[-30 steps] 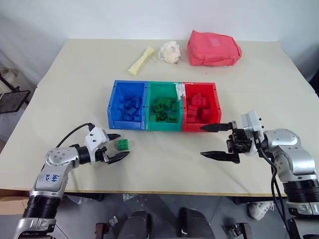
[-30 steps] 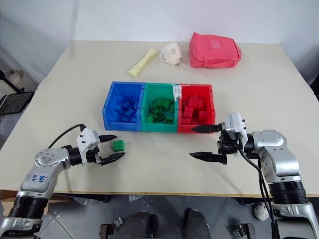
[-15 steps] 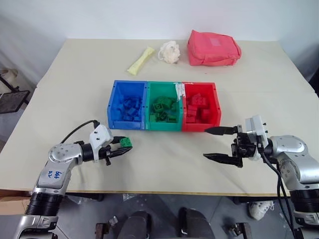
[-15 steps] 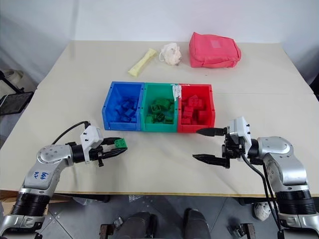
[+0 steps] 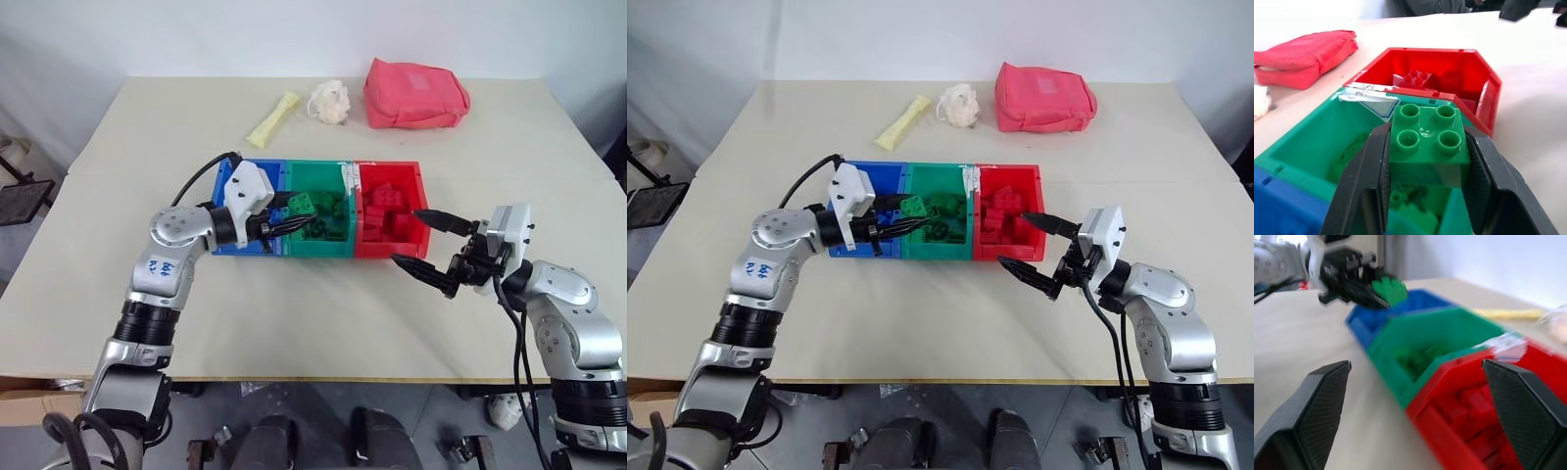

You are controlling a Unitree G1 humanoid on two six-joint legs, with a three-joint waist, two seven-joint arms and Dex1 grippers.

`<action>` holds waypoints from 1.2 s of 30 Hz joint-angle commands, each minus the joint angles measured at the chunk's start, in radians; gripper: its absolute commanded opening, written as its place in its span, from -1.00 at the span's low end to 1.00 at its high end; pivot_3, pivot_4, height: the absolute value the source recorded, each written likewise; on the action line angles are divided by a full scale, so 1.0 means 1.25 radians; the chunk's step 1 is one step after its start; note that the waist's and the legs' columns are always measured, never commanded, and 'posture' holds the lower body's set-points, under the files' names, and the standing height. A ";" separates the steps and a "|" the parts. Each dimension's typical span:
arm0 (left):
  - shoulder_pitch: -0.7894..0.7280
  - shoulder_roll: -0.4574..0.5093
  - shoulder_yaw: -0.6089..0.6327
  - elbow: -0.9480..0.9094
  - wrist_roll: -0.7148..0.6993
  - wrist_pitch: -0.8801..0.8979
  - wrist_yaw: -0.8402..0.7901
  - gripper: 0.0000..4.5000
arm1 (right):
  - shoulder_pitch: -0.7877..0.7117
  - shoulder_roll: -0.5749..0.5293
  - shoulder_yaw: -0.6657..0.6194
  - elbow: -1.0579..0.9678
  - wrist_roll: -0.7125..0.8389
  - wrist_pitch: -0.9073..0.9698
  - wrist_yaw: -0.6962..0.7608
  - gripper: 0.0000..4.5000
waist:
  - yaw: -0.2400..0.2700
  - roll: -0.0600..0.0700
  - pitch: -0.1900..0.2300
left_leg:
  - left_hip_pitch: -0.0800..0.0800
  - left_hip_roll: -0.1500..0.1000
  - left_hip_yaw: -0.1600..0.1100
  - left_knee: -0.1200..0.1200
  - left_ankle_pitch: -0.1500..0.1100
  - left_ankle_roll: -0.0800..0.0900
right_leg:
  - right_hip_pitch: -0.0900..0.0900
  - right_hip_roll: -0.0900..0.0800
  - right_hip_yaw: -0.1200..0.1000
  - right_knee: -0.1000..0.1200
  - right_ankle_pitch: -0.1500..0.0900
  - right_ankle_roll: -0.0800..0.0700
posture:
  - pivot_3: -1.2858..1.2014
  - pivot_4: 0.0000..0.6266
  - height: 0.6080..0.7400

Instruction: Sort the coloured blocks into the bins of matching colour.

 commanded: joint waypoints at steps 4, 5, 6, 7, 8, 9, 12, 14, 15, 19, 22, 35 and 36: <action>-0.151 -0.062 -0.040 0.275 0.073 -0.145 -0.022 0.13 | 0.017 0.020 -0.004 -0.098 0.003 -0.005 -0.064 1.00 | 0.002 0.000 0.000 | -0.001 -0.001 0.000 0.000 0.000 0.001 | 0.000 -0.001 0.000 -0.001 0.001 0.001 | 0.03 -0.52 1.00; -0.168 -0.069 -0.041 0.304 0.078 -0.161 -0.023 0.27 | 0.020 0.018 -0.005 -0.106 0.003 -0.004 -0.067 1.00 | 0.001 0.000 0.000 | -0.001 -0.001 0.001 0.000 0.000 0.001 | 0.000 -0.001 0.000 -0.001 0.001 0.002 | 0.03 -0.52 1.00; -0.182 -0.075 -0.041 0.325 0.080 -0.172 -0.028 0.41 | 0.023 0.014 -0.005 -0.113 0.002 -0.003 -0.071 1.00 | 0.001 0.000 0.000 | -0.001 -0.001 0.001 0.000 0.000 0.001 | 0.000 -0.001 0.000 -0.001 0.001 0.002 | 0.03 -0.52 1.00; -0.191 -0.079 -0.040 0.342 0.082 -0.181 -0.033 0.55 | 0.026 0.011 -0.005 -0.117 0.001 -0.002 -0.073 1.00 | 0.001 0.000 0.000 | -0.001 -0.001 0.001 0.000 0.000 0.001 | 0.000 -0.001 0.000 -0.001 0.001 0.002 | 0.03 -0.52 1.00; -0.199 -0.082 -0.038 0.347 0.080 -0.186 -0.043 0.70 | 0.030 0.004 -0.007 -0.121 -0.001 0.000 -0.072 1.00 | 0.001 0.000 0.000 | -0.001 -0.001 0.001 0.000 0.000 0.001 | 0.000 -0.001 0.000 -0.001 0.001 0.002 | 0.03 -0.52 1.00; -0.205 -0.084 -0.036 0.351 0.078 -0.190 -0.050 0.84 | 0.033 0.000 -0.008 -0.123 -0.002 0.001 -0.071 1.00 | 0.001 0.000 0.000 | -0.001 -0.001 0.001 0.000 0.000 0.001 | 0.000 -0.001 0.000 -0.001 0.001 0.002 | 0.03 -0.52 1.00; -0.203 -0.076 -0.033 0.325 0.074 -0.196 -0.070 0.99 | 0.051 -0.027 -0.019 -0.126 0.018 0.013 -0.049 1.00 | 0.000 0.000 0.000 | -0.001 -0.001 0.001 0.000 0.000 0.001 | 0.000 -0.001 0.000 -0.001 0.001 0.002 | 0.03 -0.52 1.00; -0.197 -0.066 -0.027 0.308 0.071 -0.195 -0.079 0.99 | 0.057 -0.038 -0.023 -0.122 0.023 0.012 -0.041 1.00 | 0.000 -0.001 0.000 | -0.001 -0.001 0.001 0.000 0.000 0.001 | 0.000 -0.001 0.000 -0.001 0.001 0.002 | 0.03 -0.52 1.00; -0.191 -0.056 -0.019 0.290 0.065 -0.188 -0.083 0.99 | 0.058 -0.044 -0.025 -0.118 0.027 0.015 -0.036 1.00 | 0.000 -0.001 0.000 | -0.001 -0.001 0.001 0.000 0.000 0.001 | 0.000 -0.001 0.000 -0.001 0.001 0.002 | 0.03 -0.52 1.00; -0.154 -0.010 0.010 0.201 0.042 -0.136 -0.089 0.99 | 0.048 -0.061 -0.031 -0.103 0.039 0.022 -0.018 1.00 | -0.002 -0.001 0.000 | -0.001 -0.001 0.001 0.000 0.000 0.002 | 0.000 -0.001 0.000 -0.001 0.001 0.002 | 0.03 -0.52 1.00; -0.062 0.070 0.069 0.050 -0.005 -0.056 -0.097 0.99 | 0.020 -0.081 -0.023 -0.071 0.045 0.026 0.015 1.00 | -0.011 -0.001 0.000 | 0.000 0.000 0.001 0.000 0.000 0.002 | -0.001 -0.001 0.001 0.000 0.001 0.002 | 0.03 -0.52 1.00; 0.506 0.254 0.385 -0.444 -0.234 0.196 -0.081 0.99 | -0.143 -0.166 0.052 0.262 -0.039 -0.054 0.269 1.00 | -0.012 -0.001 0.000 | -0.001 0.000 -0.006 0.000 0.000 0.001 | 0.002 -0.004 0.004 -0.003 0.001 0.001 | 0.03 -0.52 1.00; 0.561 0.257 0.418 -0.443 -0.238 0.198 -0.085 0.99 | -0.159 -0.173 0.056 0.311 -0.053 -0.069 0.293 1.00 | -0.015 -0.001 0.000 | -0.001 0.000 -0.005 0.000 0.000 0.001 | 0.002 -0.004 0.005 -0.003 0.001 0.001 | 0.03 -0.52 1.00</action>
